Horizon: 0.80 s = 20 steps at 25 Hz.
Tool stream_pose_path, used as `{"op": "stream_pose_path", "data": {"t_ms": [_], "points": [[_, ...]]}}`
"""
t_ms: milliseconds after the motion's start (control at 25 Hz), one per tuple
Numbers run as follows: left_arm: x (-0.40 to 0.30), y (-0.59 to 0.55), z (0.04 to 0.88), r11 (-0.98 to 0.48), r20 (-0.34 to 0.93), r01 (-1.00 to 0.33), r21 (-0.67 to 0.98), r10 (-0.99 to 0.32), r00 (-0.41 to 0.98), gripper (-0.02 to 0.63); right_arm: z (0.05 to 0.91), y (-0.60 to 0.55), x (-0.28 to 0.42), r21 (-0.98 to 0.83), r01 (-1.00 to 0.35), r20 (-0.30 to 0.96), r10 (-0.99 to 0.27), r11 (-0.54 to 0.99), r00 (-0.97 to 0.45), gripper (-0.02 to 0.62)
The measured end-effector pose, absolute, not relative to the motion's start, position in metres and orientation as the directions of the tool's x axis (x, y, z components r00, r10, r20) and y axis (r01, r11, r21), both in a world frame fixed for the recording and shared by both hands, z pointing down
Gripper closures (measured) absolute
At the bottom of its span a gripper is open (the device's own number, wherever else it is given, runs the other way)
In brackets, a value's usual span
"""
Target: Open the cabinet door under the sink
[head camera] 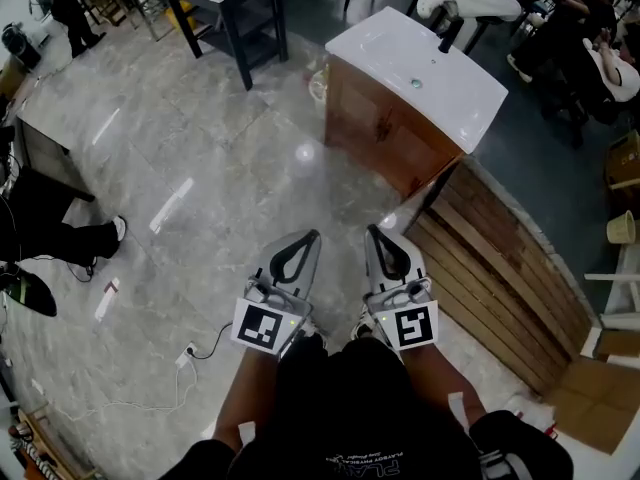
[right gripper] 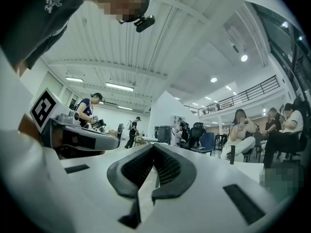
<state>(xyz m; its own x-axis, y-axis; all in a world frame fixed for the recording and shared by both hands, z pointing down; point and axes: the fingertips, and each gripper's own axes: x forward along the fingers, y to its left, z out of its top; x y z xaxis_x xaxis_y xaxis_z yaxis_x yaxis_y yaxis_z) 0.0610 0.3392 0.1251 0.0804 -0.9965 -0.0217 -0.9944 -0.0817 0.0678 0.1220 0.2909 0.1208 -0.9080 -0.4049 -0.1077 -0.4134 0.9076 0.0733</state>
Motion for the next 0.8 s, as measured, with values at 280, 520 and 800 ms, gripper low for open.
{"op": "stream_pose_path", "data": {"t_ms": [280,520,800], "points": [[0.049,0.346,0.127,-0.164,-0.054,-0.984,0.064,-0.986,0.160,0.581,0.134,0.302,0.113,0.090,-0.467,-0.098,-0.459,0.880,-0.883,0.571],[0.043,0.336,0.133,-0.208,-0.068,-0.975,0.081,-0.977,0.203,0.581,0.144,0.293,0.107,0.088,-0.517,-0.071,-0.512,0.852,-0.856,0.571],[0.009,0.300,0.145,-0.206,-0.038,-0.976,0.074,-0.978,0.203,0.581,0.141,0.253,0.099,0.032,-0.569,-0.107,-0.564,0.821,-0.819,0.571]]}}
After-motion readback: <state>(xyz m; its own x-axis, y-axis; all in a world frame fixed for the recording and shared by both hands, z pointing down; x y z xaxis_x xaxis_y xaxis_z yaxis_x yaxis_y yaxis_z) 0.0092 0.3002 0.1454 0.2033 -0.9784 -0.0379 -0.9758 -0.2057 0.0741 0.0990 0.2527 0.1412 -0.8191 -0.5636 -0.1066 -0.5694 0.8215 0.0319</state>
